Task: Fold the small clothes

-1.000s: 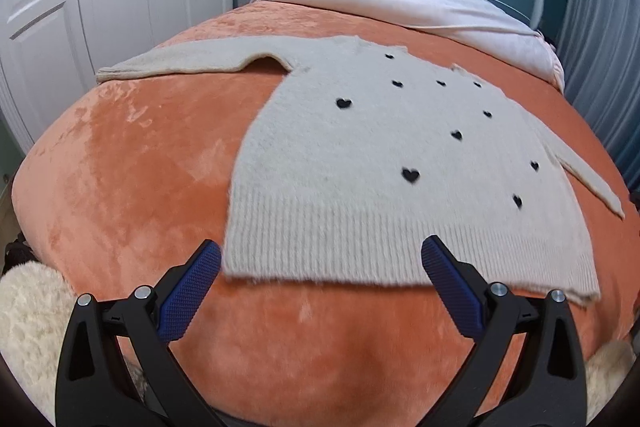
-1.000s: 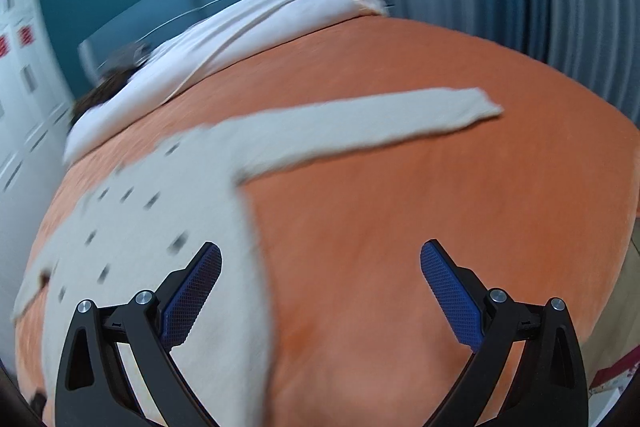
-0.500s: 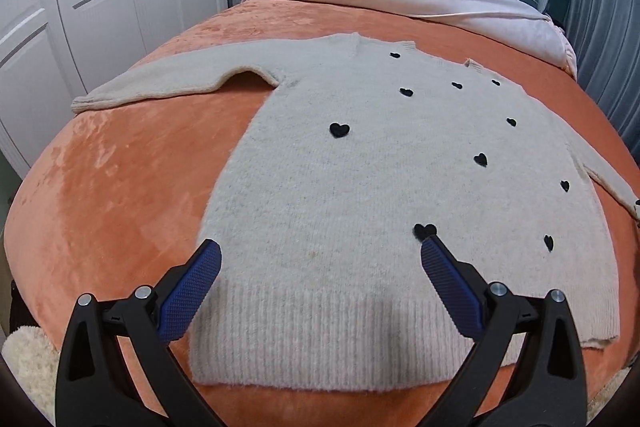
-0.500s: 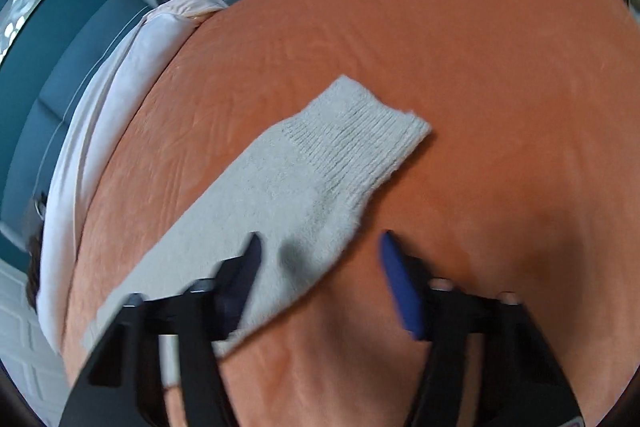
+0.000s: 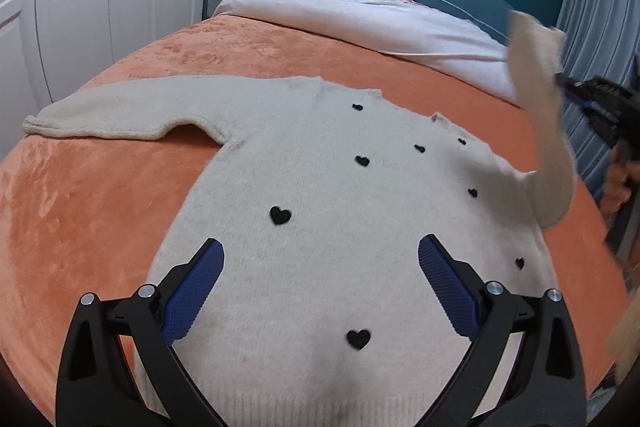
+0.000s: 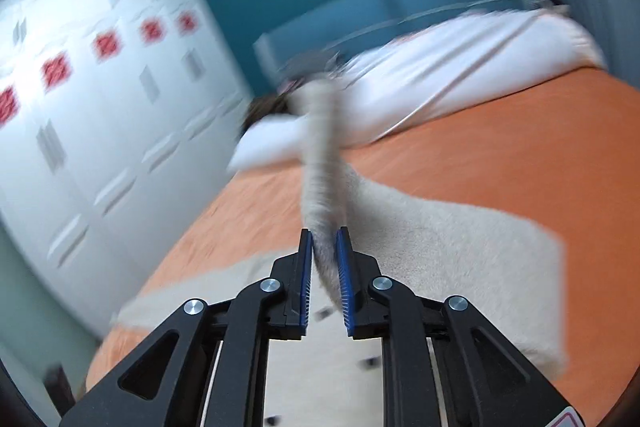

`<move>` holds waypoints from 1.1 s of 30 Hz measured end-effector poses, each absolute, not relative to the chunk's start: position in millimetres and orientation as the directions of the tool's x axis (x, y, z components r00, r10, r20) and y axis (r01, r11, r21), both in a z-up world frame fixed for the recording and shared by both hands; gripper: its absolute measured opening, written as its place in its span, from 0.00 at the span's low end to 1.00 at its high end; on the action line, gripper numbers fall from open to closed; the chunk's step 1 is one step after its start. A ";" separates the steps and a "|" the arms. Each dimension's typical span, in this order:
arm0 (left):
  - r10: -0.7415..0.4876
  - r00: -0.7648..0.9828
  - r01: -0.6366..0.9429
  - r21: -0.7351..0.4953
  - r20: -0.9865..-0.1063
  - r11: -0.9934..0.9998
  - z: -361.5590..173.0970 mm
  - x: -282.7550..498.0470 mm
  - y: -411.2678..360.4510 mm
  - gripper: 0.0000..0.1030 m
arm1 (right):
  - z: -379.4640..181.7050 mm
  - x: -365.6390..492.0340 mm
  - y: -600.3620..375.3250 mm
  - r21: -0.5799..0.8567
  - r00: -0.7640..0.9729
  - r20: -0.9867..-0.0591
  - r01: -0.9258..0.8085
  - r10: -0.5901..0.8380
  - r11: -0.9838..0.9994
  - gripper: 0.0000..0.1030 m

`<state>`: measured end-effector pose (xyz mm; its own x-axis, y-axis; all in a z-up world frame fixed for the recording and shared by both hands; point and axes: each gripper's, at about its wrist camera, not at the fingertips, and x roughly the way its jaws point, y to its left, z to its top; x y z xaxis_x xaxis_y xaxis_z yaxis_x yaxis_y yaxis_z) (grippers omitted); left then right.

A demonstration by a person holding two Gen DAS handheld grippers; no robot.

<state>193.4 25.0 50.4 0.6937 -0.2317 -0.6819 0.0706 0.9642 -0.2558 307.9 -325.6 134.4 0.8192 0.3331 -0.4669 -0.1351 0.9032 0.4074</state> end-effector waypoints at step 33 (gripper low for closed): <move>-0.388 0.530 -0.193 -0.553 -0.754 0.811 -33.7 398.4 24.6 0.00 | -45.6 271.0 -451.9 0.633 0.737 -0.648 0.380 0.192 0.674 0.06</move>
